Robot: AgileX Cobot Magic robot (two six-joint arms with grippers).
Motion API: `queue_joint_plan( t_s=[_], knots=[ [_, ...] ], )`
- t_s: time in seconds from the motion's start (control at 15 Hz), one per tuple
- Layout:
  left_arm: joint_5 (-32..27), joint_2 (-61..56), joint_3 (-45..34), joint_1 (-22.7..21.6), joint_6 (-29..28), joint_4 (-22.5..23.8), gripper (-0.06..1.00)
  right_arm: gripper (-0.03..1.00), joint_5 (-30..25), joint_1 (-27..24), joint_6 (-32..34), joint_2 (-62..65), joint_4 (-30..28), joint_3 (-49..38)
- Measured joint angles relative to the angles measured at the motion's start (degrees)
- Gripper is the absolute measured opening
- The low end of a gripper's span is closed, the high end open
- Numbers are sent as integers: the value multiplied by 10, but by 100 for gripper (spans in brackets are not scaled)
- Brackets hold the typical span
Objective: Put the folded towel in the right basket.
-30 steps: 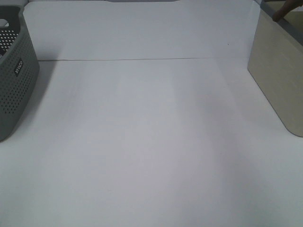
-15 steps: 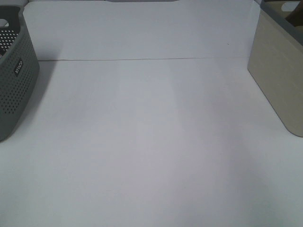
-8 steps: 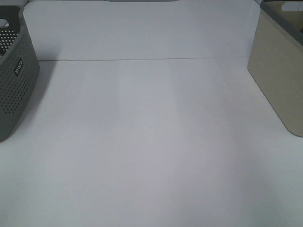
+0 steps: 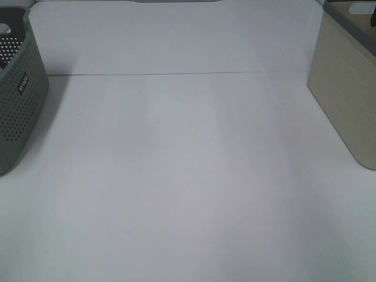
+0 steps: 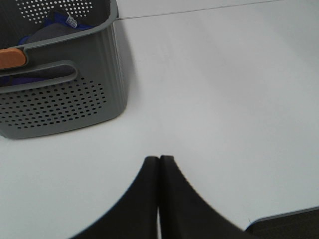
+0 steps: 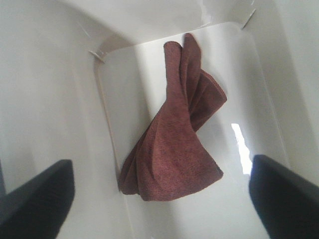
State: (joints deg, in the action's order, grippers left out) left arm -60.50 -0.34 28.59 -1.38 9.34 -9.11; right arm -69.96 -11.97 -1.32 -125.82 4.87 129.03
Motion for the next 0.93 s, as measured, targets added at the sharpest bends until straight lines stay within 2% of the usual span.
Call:
queue_joint_plan(
  t_s=[0.2,0.4,0.53,0.67,0.93],
  knots=[
    [0,0,0,0,0,0,0,97,0,0,0,41,11,0],
    [0,0,0,0,0,0,0,98,1,0,-16,81,100,0],
    [0,0,0,0,0,0,0,98,1,11,-46,107,128,0],
    [0,0,0,0,0,0,0,98,1,50,-51,135,108,0],
    [0,0,0,0,0,0,0,98,1,148,-36,183,18,0]
  ],
)
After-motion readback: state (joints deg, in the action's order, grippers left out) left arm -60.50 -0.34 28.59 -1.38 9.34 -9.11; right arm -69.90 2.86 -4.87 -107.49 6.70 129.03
